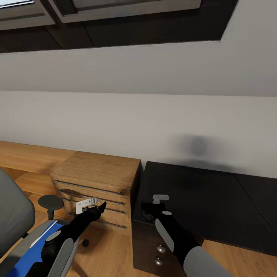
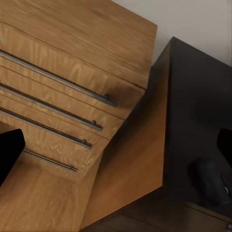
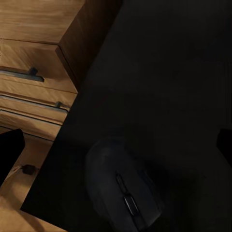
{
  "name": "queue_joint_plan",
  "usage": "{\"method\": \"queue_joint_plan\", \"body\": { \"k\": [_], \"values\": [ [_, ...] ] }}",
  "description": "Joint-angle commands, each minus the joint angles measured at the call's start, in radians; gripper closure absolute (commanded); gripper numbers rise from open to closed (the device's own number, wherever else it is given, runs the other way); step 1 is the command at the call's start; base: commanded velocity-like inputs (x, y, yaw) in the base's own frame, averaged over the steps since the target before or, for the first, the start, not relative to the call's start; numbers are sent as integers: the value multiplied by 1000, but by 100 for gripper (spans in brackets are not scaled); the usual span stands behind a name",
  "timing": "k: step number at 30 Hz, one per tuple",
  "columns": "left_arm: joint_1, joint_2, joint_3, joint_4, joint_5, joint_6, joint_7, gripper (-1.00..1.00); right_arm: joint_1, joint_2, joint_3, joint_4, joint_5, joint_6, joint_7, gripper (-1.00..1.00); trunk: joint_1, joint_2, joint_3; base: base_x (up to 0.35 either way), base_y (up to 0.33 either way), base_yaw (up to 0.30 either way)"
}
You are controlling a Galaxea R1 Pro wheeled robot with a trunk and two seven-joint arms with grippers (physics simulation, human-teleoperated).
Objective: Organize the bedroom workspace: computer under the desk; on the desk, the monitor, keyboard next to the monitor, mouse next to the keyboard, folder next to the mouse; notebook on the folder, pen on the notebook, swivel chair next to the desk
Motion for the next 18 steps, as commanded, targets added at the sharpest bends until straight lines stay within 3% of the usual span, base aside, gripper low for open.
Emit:
{"method": "queue_joint_plan", "body": {
  "k": [1, 13, 16, 18],
  "values": [
    [-1, 1, -2, -1, 10, 3, 10, -100, -1, -1, 5, -2, -7, 4, -9, -100, -4, 6, 2, 0, 0, 0],
    [-1, 1, -2, 0, 10, 3, 11, -100, -1, -1, 3, -17, 0, 2, -11, -100, -50, 90, 40, 0, 0, 0],
    [-1, 1, -2, 1, 10, 3, 11, -100, -1, -4, -1, -70, -2, 12, -16, -100, -54, 97, 43, 0, 0, 0],
    [-1, 1, -2, 1, 10, 3, 12, -100, 0, -5, -6, -122, -8, 58, -19, -100, -54, 97, 43, 0, 0, 0]
  ]
}}
